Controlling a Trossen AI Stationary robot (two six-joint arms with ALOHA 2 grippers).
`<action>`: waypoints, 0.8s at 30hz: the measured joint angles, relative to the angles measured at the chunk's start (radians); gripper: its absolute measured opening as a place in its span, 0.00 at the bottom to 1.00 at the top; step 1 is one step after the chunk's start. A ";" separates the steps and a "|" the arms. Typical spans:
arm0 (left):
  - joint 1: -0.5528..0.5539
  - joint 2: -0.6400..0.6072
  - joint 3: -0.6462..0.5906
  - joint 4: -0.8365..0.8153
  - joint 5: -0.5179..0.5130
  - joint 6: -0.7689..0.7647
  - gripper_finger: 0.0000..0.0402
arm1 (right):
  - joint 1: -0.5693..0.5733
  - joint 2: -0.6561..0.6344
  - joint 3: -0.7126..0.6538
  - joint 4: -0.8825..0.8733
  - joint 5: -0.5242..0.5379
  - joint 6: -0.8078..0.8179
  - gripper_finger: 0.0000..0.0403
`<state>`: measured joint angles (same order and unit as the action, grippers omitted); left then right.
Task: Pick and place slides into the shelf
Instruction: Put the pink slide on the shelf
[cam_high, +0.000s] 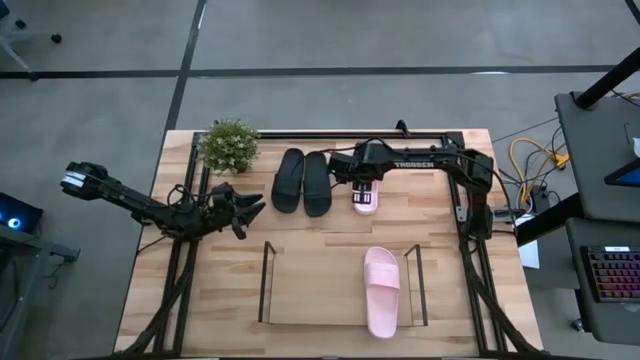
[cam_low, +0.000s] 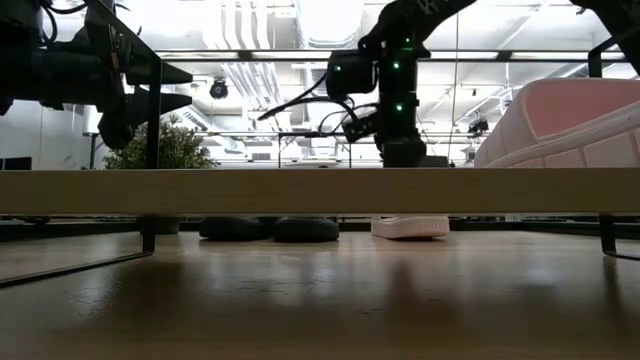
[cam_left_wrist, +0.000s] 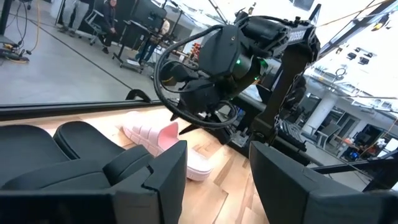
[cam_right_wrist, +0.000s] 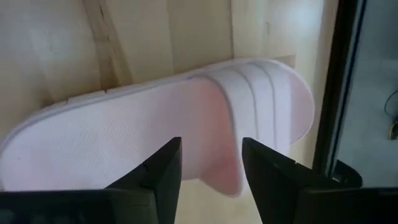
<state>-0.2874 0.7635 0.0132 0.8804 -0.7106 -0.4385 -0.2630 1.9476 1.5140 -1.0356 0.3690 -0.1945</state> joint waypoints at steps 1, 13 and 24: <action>0.000 0.000 0.000 0.003 0.000 0.000 0.40 | 0.000 0.000 -0.007 0.001 0.000 0.003 0.40; 0.000 0.000 0.000 0.001 0.000 0.000 0.40 | -0.037 0.001 -0.075 0.069 0.055 0.061 0.40; 0.000 -0.001 0.000 0.003 0.000 0.000 0.40 | -0.076 0.001 -0.085 0.135 0.077 0.069 0.37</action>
<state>-0.2874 0.7620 0.0135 0.8833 -0.7109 -0.4385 -0.3393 1.9484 1.4286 -0.9005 0.4461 -0.1259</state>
